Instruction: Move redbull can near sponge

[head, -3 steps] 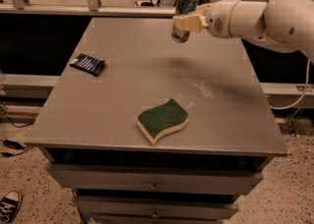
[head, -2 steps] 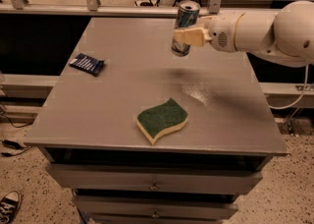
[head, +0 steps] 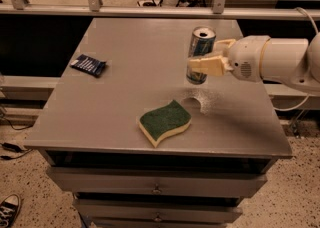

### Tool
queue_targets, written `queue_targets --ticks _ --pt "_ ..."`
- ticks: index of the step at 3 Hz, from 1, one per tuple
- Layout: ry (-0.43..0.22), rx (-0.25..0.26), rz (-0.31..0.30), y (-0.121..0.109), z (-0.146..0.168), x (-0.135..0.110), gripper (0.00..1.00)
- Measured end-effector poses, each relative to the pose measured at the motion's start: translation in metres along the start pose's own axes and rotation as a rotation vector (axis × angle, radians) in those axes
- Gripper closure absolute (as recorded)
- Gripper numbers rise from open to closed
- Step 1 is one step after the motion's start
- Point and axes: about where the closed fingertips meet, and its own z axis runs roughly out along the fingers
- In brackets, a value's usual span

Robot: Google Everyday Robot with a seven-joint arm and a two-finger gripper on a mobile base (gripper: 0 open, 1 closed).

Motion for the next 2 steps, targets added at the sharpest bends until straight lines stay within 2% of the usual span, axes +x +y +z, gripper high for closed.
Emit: queue_targets --ticks 1,2 --pt "-0.003 -0.02 -0.021 0.011 -0.009 0.015 1.0" --pt "-0.004 -0.077 -0.046 0.026 -0.008 0.032 1.0"
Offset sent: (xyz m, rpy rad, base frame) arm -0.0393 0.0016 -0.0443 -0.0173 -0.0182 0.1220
